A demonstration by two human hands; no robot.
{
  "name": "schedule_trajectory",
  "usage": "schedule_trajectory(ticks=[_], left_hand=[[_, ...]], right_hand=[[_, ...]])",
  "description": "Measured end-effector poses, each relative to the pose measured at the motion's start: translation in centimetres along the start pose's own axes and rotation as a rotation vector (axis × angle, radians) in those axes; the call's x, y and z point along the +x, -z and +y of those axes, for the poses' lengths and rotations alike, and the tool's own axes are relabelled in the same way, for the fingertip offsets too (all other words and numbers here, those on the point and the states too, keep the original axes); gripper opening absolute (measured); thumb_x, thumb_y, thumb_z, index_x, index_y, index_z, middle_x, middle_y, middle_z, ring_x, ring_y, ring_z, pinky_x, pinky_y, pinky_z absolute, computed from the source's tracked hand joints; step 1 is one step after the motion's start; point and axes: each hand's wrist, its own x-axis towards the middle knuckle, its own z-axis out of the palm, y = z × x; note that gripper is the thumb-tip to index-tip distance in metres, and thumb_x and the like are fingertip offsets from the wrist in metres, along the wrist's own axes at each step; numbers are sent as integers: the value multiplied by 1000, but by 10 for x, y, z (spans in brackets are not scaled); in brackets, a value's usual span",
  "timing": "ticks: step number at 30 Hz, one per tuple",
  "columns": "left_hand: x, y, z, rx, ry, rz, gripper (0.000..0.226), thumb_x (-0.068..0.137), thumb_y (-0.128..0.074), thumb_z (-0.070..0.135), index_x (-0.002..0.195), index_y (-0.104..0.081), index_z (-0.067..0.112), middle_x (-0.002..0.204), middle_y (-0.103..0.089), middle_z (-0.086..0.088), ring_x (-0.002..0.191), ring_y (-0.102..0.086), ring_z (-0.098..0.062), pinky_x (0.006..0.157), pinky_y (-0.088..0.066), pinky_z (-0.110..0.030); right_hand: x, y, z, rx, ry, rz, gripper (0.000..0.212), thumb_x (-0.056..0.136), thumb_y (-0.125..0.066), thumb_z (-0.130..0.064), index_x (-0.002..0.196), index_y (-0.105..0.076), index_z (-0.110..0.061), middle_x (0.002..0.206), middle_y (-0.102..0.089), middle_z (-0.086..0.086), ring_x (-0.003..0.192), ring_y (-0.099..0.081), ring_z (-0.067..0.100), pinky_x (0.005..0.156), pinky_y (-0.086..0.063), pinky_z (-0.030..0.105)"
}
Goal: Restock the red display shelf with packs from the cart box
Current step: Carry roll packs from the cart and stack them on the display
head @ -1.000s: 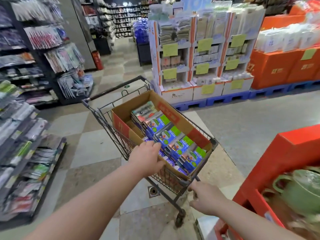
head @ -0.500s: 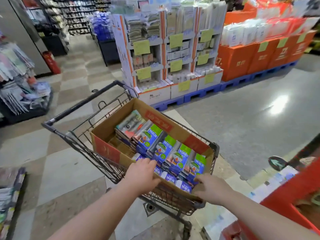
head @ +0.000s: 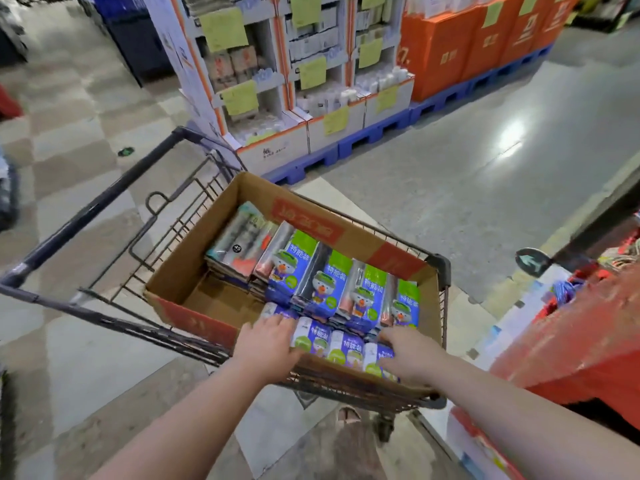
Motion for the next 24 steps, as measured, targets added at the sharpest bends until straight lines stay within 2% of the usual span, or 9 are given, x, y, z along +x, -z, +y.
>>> schedule_trajectory(ticks=[3, 7, 13, 16, 20, 24], left_hand=[[23, 2, -13, 0, 30, -34, 52, 92, -42, 57, 133, -43, 24, 136, -48, -1, 128, -45, -23, 102, -35, -38], [56, 3, -34, -9, 100, -126, 59, 90, -44, 60, 136, -40, 24, 137, -46, -1, 129, -44, -23, 103, -36, -38], [110, -8, -53, -72, 206, -359, 67, 88, -50, 57, 143, -32, 24, 145, -39, -5, 133, -41, -27, 107, -35, -40], [133, -23, -57, -110, 257, -462, 70, 88, -51, 57, 145, -31, 21, 142, -41, -9, 130, -44, -29, 107, -37, -39], [155, -45, -60, -190, 337, -574, 78, 88, -54, 54, 149, -24, 18, 144, -36, -11, 132, -43, -28, 109, -36, -38], [170, -62, -62, -291, 431, -632, 89, 85, -56, 59, 152, -17, 15, 150, -32, -12, 136, -39, -27, 110, -33, -33]], right_hand=[[35, -2, -11, 63, 4, -69, 49, 87, -56, -38, 133, -48, -22, 135, -52, 3, 121, -51, 24, 97, -46, 36], [83, -10, -22, 155, -14, -185, 50, 88, -57, -35, 135, -48, -20, 138, -52, 2, 124, -51, 22, 97, -43, 30], [135, -38, -28, 308, -95, -365, 42, 89, -56, -29, 128, -54, -12, 131, -56, 12, 120, -54, 25, 90, -43, 24], [159, -50, -28, 369, -131, -439, 31, 91, -52, -25, 119, -55, -13, 122, -57, 12, 118, -54, 26, 78, -41, 24], [187, -63, -32, 461, -198, -503, 51, 91, -58, -38, 135, -48, -15, 137, -54, 8, 124, -52, 24, 91, -43, 23], [206, -72, -34, 569, -285, -544, 49, 91, -59, -35, 133, -50, -12, 134, -56, 9, 122, -53, 25, 90, -43, 23]])
